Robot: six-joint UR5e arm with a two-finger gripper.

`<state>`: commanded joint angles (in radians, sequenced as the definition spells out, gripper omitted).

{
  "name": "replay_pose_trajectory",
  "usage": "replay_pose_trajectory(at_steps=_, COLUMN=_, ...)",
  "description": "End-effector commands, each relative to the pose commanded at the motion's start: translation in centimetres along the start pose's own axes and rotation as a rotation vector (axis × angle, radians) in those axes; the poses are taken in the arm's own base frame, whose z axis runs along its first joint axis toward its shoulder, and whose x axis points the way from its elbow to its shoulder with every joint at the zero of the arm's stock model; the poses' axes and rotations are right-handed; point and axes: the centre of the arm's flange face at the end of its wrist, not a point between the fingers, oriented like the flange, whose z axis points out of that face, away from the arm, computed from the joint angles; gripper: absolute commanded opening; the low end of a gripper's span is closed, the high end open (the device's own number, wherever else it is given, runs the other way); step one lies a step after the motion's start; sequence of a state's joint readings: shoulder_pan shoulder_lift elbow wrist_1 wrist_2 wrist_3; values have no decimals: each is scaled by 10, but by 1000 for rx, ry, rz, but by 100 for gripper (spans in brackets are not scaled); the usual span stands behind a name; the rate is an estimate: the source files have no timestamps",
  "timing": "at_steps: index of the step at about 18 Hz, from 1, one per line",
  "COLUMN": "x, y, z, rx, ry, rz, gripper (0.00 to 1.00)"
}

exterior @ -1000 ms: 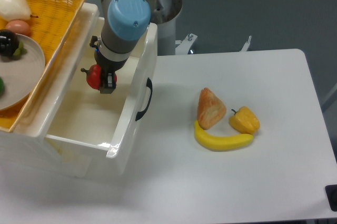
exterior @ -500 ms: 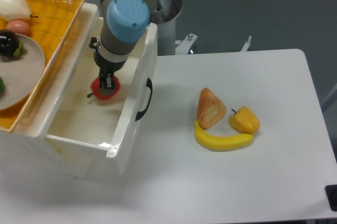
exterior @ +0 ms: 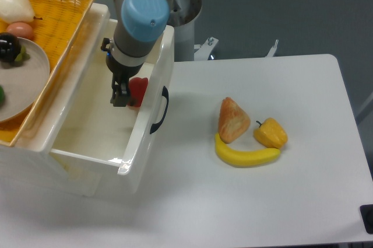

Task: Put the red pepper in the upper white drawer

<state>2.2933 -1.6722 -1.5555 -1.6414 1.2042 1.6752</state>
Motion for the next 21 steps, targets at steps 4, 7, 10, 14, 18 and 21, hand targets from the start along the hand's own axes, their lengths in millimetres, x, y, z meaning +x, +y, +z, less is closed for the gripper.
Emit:
replay_pose_trajectory(at_steps=4, x=1, y=-4, z=-7, rx=20, ry=-18, rz=-37, gripper=100)
replay_pose_trajectory(at_steps=7, x=-3, y=-3, z=-15, rx=34, ry=-44, rz=-64, gripper=100)
replay_pose_trajectory(at_steps=10, x=-5, y=6, z=-25, rx=59, ry=-64, rz=-85, gripper=100)
replay_pose_trajectory(at_steps=14, x=3, y=18, z=-51, rx=63, ry=-126, rz=-106, gripper=100)
replay_pose_trajectory(at_steps=18, x=4, y=28, z=-66, rx=59, ry=-175, rz=-117, gripper=100)
replay_pose_trajectory(at_steps=21, x=3, y=35, z=-75, rx=55, ry=-191, rz=-128, gripper=100)
